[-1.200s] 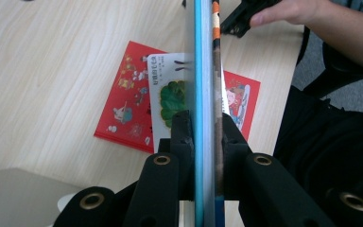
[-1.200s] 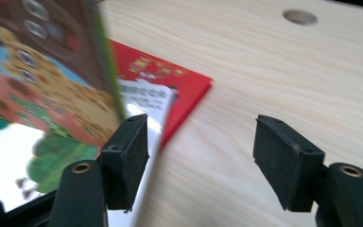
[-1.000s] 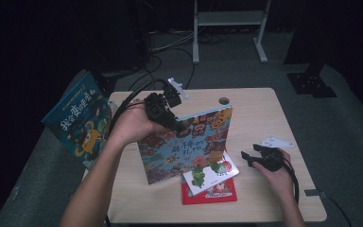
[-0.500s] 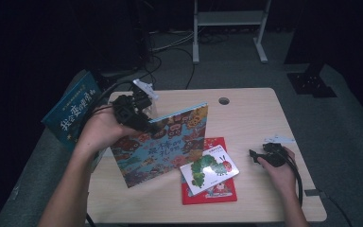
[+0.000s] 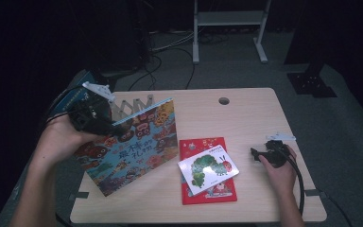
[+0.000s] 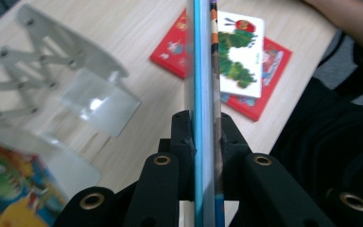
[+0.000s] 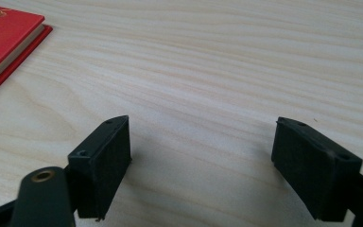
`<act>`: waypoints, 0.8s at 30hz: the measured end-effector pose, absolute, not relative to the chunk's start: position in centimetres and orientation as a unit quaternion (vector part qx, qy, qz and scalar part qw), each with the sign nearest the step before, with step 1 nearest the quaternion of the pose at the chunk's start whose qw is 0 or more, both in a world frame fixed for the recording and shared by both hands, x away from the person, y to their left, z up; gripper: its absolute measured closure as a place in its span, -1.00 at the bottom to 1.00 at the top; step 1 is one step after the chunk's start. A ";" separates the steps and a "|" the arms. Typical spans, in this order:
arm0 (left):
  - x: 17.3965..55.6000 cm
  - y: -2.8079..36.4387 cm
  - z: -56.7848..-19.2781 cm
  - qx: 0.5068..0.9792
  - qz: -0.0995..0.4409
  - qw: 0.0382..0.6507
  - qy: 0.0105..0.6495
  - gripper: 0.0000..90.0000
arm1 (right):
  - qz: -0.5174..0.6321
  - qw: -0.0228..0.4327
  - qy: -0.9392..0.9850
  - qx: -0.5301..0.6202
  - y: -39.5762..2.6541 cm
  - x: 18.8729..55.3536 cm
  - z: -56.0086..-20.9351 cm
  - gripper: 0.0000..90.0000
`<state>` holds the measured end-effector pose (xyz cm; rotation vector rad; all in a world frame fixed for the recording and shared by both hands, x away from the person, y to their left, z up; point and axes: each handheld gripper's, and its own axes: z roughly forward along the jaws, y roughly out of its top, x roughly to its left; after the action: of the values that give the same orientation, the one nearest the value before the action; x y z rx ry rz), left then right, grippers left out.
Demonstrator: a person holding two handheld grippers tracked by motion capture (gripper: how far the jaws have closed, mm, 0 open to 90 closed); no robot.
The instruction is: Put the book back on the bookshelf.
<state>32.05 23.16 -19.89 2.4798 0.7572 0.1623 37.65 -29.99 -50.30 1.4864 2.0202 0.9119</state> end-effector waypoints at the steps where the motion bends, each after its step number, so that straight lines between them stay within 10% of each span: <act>1: 31.9 23.6 -19.9 0.918 0.062 0.267 0.286 0.79 | 0.332 0.235 0.736 0.541 -30.0 37.7 -50.3 -0.59; 24: 31.1 34.1 -21.5 0.860 0.093 0.254 0.434 0.79 | 0.332 0.235 0.735 0.542 -30.1 37.7 -50.3 -0.58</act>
<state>31.09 34.05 -21.46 2.3359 1.1785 0.2538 37.71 -30.05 -50.31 1.4878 2.0172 0.9110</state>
